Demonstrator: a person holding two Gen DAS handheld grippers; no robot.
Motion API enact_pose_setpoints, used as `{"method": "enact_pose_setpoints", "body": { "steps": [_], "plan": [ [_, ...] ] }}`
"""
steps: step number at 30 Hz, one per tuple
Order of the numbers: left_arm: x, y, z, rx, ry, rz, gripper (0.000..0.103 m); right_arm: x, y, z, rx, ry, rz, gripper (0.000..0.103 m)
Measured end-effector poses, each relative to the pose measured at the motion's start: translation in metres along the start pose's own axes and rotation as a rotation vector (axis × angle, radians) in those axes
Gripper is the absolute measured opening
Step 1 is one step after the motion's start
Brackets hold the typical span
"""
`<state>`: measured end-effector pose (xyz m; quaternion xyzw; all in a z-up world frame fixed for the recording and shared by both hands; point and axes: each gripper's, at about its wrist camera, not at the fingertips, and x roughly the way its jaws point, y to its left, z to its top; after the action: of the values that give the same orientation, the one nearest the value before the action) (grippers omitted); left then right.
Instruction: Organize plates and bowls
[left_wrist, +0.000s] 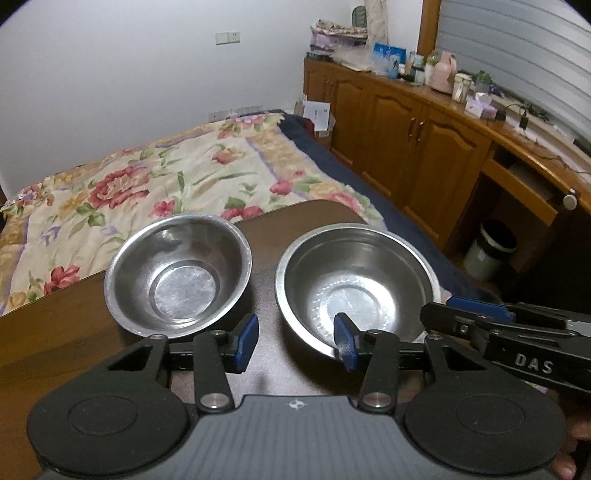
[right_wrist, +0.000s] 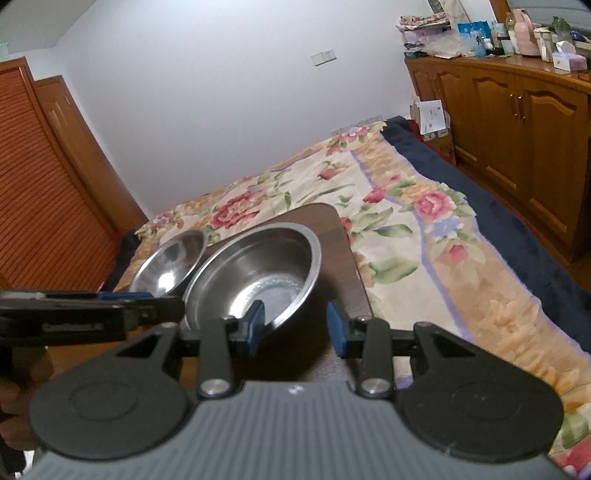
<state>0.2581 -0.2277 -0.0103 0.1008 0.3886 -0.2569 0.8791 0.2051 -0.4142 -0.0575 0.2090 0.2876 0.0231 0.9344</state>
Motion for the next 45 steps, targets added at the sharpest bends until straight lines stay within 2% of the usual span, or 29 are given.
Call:
{"method": "enact_pose_setpoints", "body": {
  "steps": [4,7,8,17,21,24,30,38,45],
  "plan": [
    [0.007,0.001,0.001,-0.008,0.019,-0.007,0.045,0.003,0.002,0.001,-0.003,0.008,0.004,0.038],
    [0.012,0.003,0.001,-0.020,0.031,-0.004,0.043,0.006,0.003,0.001,0.005,0.023,0.017,0.032],
    [0.013,0.004,0.001,-0.022,0.034,-0.003,0.041,0.007,0.005,0.000,0.001,0.026,0.017,0.029],
    [0.018,0.012,0.001,-0.023,0.055,0.017,0.028,0.009,0.006,-0.002,-0.004,0.025,0.037,0.022],
    [0.019,0.015,0.001,-0.021,0.074,0.010,0.015,0.009,0.005,-0.004,0.001,0.022,0.059,0.017],
    [0.015,0.018,-0.001,-0.021,0.076,-0.011,0.014,0.006,0.005,-0.006,0.012,0.009,0.066,0.015],
    [-0.017,0.017,0.004,-0.010,0.015,-0.024,0.013,-0.001,0.007,-0.003,0.028,0.002,0.079,0.013],
    [-0.063,0.022,0.008,0.009,-0.082,-0.058,0.013,-0.024,0.016,0.010,0.046,-0.070,0.126,0.013],
    [-0.092,0.029,0.004,0.004,-0.139,-0.057,0.013,-0.034,0.036,0.016,-0.018,-0.091,0.133,0.013]
  ]
}}
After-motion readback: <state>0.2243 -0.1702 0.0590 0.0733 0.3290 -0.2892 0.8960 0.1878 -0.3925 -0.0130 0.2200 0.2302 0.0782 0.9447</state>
